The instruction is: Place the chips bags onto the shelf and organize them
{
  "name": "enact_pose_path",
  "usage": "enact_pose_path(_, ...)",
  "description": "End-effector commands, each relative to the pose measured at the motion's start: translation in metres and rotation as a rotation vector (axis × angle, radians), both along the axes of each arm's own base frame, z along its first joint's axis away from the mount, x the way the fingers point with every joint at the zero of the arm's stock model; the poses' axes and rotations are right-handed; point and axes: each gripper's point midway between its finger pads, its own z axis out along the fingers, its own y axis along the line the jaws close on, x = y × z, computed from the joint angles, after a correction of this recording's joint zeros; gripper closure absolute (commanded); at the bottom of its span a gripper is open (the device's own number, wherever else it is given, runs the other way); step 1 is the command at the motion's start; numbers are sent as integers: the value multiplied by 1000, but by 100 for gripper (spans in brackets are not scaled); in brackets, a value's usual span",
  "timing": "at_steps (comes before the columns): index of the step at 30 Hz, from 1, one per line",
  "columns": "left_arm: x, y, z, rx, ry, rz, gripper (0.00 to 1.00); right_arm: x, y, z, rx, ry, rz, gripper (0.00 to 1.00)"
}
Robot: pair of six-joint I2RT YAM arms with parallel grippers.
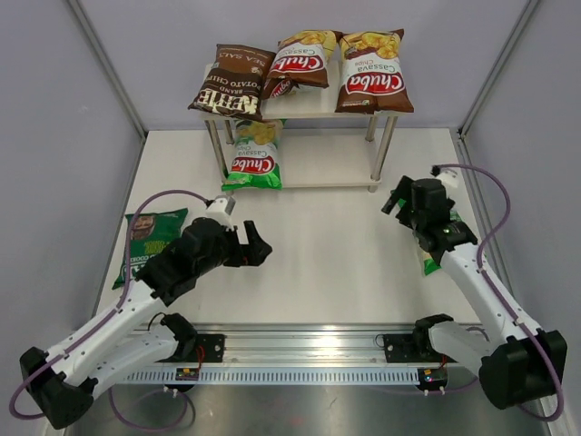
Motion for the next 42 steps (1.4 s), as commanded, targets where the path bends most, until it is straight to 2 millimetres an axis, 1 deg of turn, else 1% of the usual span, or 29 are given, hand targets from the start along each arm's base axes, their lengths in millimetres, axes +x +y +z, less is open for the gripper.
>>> enact_pose_path(1, -1, -43, 33, -152, -61, -121, 1, -5, -58, -3, 35, 6, -166, 1)
enact_pose_path(3, -5, -48, 32, -142, -56, -147, 1, 9, -84, 8, 73, -44, -243, 0)
enact_pose_path(4, -8, -50, 31, -141, -55, -158, 1, 18, -92, 3, 100, -32, -257, 1)
enact_pose_path(5, -12, -51, 29, -137, -52, -175, 1, 32, -117, 19, 114, -80, -313, 0)
enact_pose_path(6, -14, -49, 27, -130, -55, -185, 1, 42, -123, 21, 111, -77, -318, 1)
enact_pose_path(7, -16, -48, 25, -124, -52, -191, 1, 53, -135, -1, 67, 7, -341, 1)
enact_pose_path(8, -19, -46, 22, -113, -46, -196, 1, 68, -145, 15, 47, -7, -354, 1)
enact_pose_path(9, -22, -43, 19, -100, -47, -202, 1, 76, -151, 10, 36, 28, -354, 1)
enact_pose_path(10, -25, -40, 20, -100, -58, -207, 1, 86, -159, -14, 13, 111, -360, 1)
enact_pose_path(11, -27, -37, 16, -90, -53, -207, 1, 96, -167, -8, 8, 114, -372, 1)
enact_pose_path(12, -30, -34, 12, -80, -51, -212, 1, 103, -171, -13, 1, 129, -362, 1)
enact_pose_path(13, -32, -32, 12, -80, -54, -211, 1, 112, -174, -36, 5, 184, -347, 1)
enact_pose_path(14, -37, -30, 12, -83, -54, -222, 1, 125, -178, -29, 1, 175, -340, 1)
enact_pose_path(15, -40, -29, 11, -79, -55, -237, 1, 131, -184, -37, -3, 200, -339, 1)
enact_pose_path(16, -43, -29, 12, -81, -54, -251, 1, 130, -185, -69, -20, 314, -299, 1)
enact_pose_path(17, -51, -28, 13, -87, -48, -281, 1, 146, -187, -59, -24, 307, -270, 1)
enact_pose_path(18, -54, -27, 14, -83, -57, -300, 1, 148, -186, -68, -38, 353, -221, 1)
enact_pose_path(19, -57, -26, 14, -81, -60, -311, 1, 144, -181, -93, -23, 440, -183, 1)
enact_pose_path(22, -62, -22, 19, -94, -81, -317, 1, 145, -179, -105, -20, 470, -145, 1)
enact_pose_path(25, -65, -27, 20, -113, -82, -351, 1, 133, -170, -123, 12, 512, -119, 1)
enact_pose_path(28, -63, -31, 17, -102, -67, -363, 1, 110, -154, -149, 77, 558, -102, 7)
enact_pose_path(31, -63, -35, 17, -110, -66, -372, 1, 95, -146, -160, 121, 548, -131, 21)
enact_pose_path(32, -63, -35, 16, -113, -60, -370, 1, 92, -145, -161, 128, 538, -139, 27)
enact_pose_path(33, -63, -35, 17, -118, -62, -369, 1, 96, -144, -154, 142, 492, -154, 41)
enact_pose_path(35, -62, -37, 17, -128, -63, -367, 1, 82, -139, -161, 164, 493, -176, 51)
enact_pose_path(38, -59, -39, 14, -132, -56, -359, 1, 77, -129, -152, 230, 428, -209, 59)
enact_pose_path(39, -58, -41, 14, -135, -59, -362, 1, 81, -125, -139, 249, 376, -195, 60)
enact_pose_path(41, -55, -46, 11, -135, -47, -360, 1, 74, -114, -137, 294, 357, -195, 65)
enact_pose_path(42, -52, -50, 13, -147, -62, -364, 1, 77, -111, -124, 308, 314, -186, 66)
